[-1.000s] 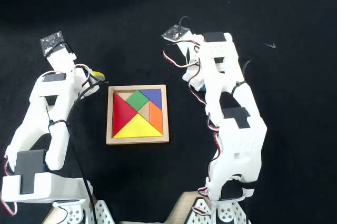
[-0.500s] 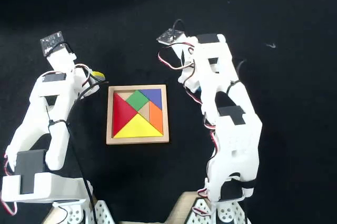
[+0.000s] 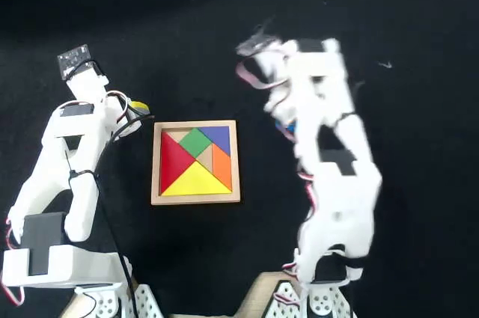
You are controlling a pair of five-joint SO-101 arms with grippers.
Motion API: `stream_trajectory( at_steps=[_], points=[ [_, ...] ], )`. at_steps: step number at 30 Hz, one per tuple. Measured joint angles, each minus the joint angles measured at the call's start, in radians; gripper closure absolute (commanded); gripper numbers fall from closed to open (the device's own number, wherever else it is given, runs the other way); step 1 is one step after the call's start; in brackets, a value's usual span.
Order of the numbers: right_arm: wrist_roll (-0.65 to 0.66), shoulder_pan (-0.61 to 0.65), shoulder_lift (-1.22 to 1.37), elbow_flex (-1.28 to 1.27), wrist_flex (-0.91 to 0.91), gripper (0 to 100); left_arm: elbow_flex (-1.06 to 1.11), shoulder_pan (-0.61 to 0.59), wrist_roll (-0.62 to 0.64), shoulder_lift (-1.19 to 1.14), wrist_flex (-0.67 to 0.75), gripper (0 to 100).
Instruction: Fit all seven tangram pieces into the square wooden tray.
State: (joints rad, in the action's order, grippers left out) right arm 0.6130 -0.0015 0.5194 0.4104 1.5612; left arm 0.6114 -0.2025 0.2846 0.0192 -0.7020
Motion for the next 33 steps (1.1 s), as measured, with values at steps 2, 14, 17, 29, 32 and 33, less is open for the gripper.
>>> stream_trajectory(
  at_steps=[2, 14, 17, 29, 32, 33],
  points=[
    [-0.069, -0.052, -0.071, 0.081, 0.035, 87.3, 0.0, 0.0, 0.0, 0.0, 0.0, 70],
    [-0.084, -0.052, 0.029, 0.049, 0.068, 63.2, 0.015, 0.0, 0.0, 0.0, 0.052, 70],
    [-0.086, -0.044, 0.06, 0.048, 0.046, 61.6, 0.015, 0.0, 0.0, 0.0, 0.052, 70],
    [-0.048, 0.075, 0.201, 0.048, -0.021, 65.5, 0.015, 0.0, 0.0, 0.0, 0.06, 70],
    [-0.015, 0.071, 0.206, 0.048, -0.035, 65.6, 0.015, 0.0, 0.0, 0.0, 0.06, 70],
    [-0.002, 0.075, 0.206, 0.048, -0.044, 65.7, 0.015, 0.0, 0.0, 0.0, 0.06, 70]
  ],
)
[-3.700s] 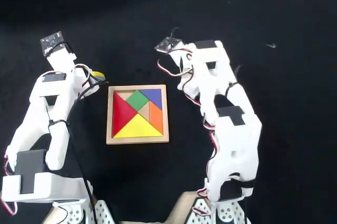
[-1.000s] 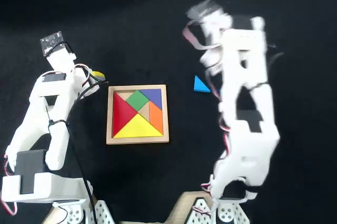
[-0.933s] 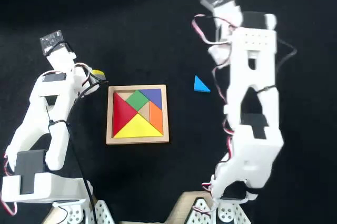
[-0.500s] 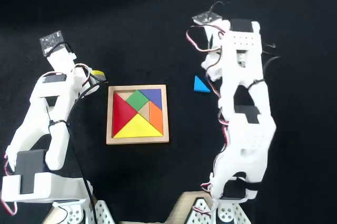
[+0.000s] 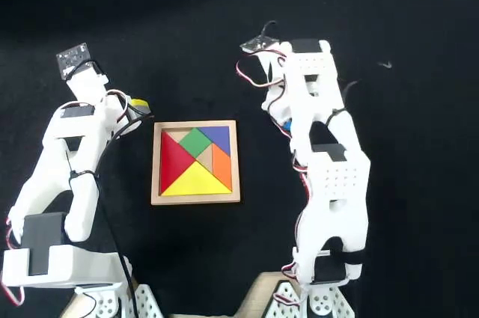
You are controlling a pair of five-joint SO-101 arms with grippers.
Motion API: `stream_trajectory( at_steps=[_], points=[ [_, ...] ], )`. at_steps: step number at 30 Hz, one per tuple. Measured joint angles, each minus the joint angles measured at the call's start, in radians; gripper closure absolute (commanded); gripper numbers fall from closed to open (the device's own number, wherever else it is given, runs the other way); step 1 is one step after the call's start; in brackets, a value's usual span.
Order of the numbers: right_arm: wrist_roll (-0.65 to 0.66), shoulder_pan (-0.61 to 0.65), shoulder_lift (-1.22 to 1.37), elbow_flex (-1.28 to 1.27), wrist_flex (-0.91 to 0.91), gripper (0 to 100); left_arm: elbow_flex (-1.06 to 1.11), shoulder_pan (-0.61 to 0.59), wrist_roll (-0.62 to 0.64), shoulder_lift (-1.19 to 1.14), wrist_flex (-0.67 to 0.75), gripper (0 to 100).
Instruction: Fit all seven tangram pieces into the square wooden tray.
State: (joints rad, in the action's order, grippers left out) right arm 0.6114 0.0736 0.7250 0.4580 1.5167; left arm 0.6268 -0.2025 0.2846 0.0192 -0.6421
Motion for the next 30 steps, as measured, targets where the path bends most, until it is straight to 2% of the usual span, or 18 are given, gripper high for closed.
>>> stream_trajectory(
  at_steps=[9, 14, 30],
  points=[
    [0.023, 0.008, 0.041, -0.028, -0.055, 66.3, 0.0, 0.0, 0.0, 0.0, 0.0, 70],
    [0.023, 0.002, 0.048, -0.025, -0.066, 77.4, 0.0, 0.0, 0.0, 0.0, 0.0, 70],
    [0.06, -0.003, 0.046, -0.02, -0.081, 76.1, 0.0, 0.0, 0.0, 0.0, 0.0, 70]
  ],
)
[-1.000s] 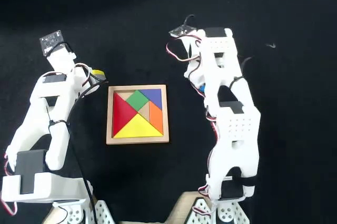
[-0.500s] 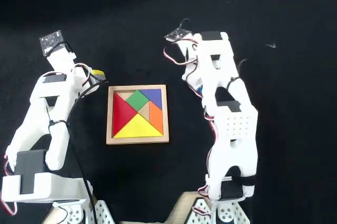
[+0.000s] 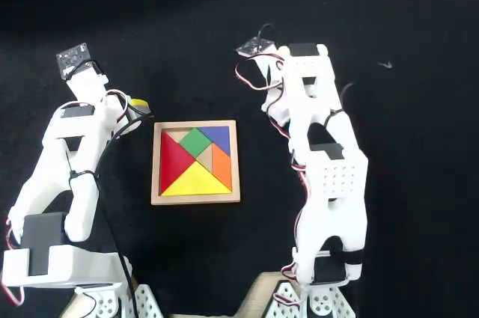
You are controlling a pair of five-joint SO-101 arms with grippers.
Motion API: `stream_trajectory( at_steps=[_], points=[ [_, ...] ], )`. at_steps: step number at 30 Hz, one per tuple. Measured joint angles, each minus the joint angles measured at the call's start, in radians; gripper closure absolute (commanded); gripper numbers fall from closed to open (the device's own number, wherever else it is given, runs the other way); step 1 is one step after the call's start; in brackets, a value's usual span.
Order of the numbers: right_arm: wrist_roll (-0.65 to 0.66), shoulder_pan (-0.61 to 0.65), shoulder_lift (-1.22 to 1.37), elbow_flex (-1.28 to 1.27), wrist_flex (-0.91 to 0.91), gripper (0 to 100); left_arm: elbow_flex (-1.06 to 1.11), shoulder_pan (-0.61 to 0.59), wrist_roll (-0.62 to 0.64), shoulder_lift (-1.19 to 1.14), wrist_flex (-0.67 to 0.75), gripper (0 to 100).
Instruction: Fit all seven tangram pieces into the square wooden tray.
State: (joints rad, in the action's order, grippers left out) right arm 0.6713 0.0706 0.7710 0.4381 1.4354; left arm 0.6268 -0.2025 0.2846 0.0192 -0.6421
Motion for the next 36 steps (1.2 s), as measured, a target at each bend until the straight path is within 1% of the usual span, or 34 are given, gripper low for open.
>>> stream_trajectory(
  at_steps=[11, 18, 27, 28, 30, 36],
  points=[
    [0.037, -0.023, -0.017, -0.006, -0.008, 75.8, 0.0, 0.0, 0.0, 0.0, 0.0, 70],
    [0.037, -0.121, -0.077, 0.006, -0.017, 76.1, 0.0, 0.0, 0.0, 0.0, 0.0, 70],
    [0.032, -0.115, -0.087, 0.012, -0.063, 75.8, 0.0, 0.0, 0.0, 0.0, 0.0, 70],
    [0.071, -0.104, -0.087, 0.012, -0.061, 75.8, 0.0, 0.0, 0.0, 0.0, 0.0, 70],
    [0.196, -0.069, -0.087, 0.012, -0.032, 75.8, 0.0, 0.0, 0.0, 0.0, 0.0, 70],
    [0.671, -0.058, -0.087, 0.012, 0.071, 75.8, 0.0, 0.0, 0.0, 0.0, 0.0, 70]
  ],
)
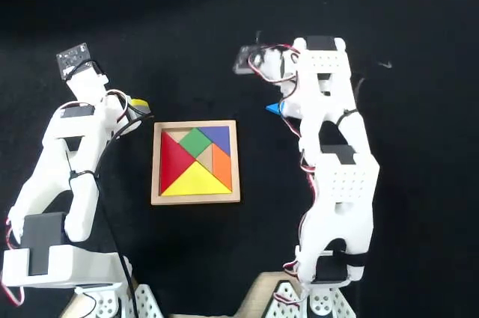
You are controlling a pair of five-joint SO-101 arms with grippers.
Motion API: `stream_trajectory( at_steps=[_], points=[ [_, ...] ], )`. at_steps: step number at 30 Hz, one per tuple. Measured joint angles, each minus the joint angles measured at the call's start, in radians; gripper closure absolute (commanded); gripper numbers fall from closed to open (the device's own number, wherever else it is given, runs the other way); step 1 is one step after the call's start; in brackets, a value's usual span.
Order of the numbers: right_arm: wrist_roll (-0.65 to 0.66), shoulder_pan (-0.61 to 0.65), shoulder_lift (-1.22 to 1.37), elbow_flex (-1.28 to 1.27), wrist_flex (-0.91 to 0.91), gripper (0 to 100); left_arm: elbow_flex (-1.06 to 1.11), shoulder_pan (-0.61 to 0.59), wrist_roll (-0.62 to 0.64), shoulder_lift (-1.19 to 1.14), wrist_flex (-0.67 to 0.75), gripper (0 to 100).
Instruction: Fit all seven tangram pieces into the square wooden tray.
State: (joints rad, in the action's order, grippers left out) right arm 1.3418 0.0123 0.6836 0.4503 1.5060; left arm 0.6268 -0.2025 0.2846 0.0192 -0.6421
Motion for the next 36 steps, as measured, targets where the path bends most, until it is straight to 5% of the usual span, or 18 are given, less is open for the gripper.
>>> stream_trajectory(
  at_steps=[4, 14, 36],
  points=[
    [0.192, 0.002, 0.0, 0.0, 0.009, 75.8, 0.0, 0.0, 0.0, 0.0, 0.0, 70],
    [0.319, -0.002, 0.0, 0.0, -0.078, 76.1, 0.035, 0.0, 0.0, 0.0, 0.063, 70],
    [0.327, 0.035, 0.1, 0.031, -0.103, 76.2, 0.035, -0.003, 0.0, 0.0, 0.063, 70]
  ],
)
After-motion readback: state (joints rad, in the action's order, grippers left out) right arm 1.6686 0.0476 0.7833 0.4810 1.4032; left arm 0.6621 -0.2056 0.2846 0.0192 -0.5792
